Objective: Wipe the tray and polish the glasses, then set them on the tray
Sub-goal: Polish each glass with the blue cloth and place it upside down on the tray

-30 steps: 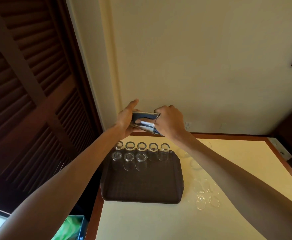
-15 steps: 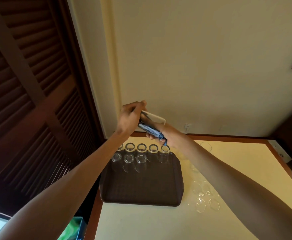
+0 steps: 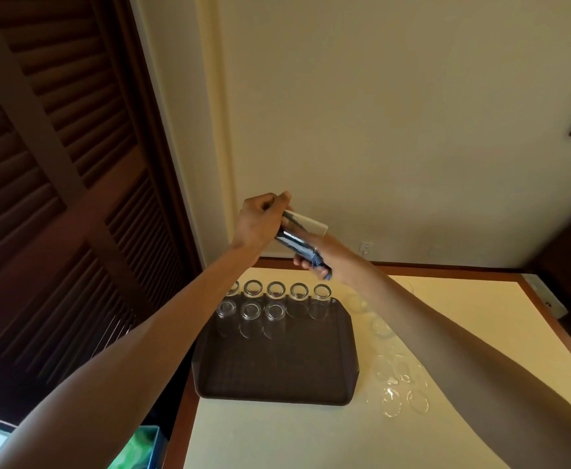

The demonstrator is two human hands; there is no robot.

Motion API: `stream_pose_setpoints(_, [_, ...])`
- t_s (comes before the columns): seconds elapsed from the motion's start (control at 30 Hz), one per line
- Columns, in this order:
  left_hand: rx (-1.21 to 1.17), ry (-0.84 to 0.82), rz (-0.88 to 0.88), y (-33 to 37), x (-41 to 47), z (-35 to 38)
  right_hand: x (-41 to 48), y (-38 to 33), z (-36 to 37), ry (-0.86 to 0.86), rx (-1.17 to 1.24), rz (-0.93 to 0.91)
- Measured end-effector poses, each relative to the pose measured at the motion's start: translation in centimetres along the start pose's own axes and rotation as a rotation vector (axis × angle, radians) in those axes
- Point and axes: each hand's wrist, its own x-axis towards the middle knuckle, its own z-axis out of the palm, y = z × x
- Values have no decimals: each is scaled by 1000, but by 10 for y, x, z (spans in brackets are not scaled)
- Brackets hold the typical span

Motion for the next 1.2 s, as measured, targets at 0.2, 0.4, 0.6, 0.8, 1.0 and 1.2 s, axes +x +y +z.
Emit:
stream_pose_setpoints(0.2, [-290, -123, -241, -1, -4, -2, -7, -2, -4, 308, -499, -329])
stream_pose_setpoints(0.4, [-171, -32, -262, -1, -2, 14, 2, -3, -22, 599, -1016, -589])
stream_pose_setpoints(0.6, [-127, 10, 71, -2, -5, 19, -3, 14, 1, 27, 101, 27])
stream_pose_setpoints(0.8, [-375, -225, -207, 0, -6, 12, -14, -1, -26, 632, -854, -611])
stream_pose_setpoints(1.0, [-152, -105, -110, -1, -2, 20, -3, 6, -31, 630, -883, -641])
stream_pose_setpoints(1.2, [-27, -67, 114, -12, -2, 21, -12, 14, -8, -22, 160, 114])
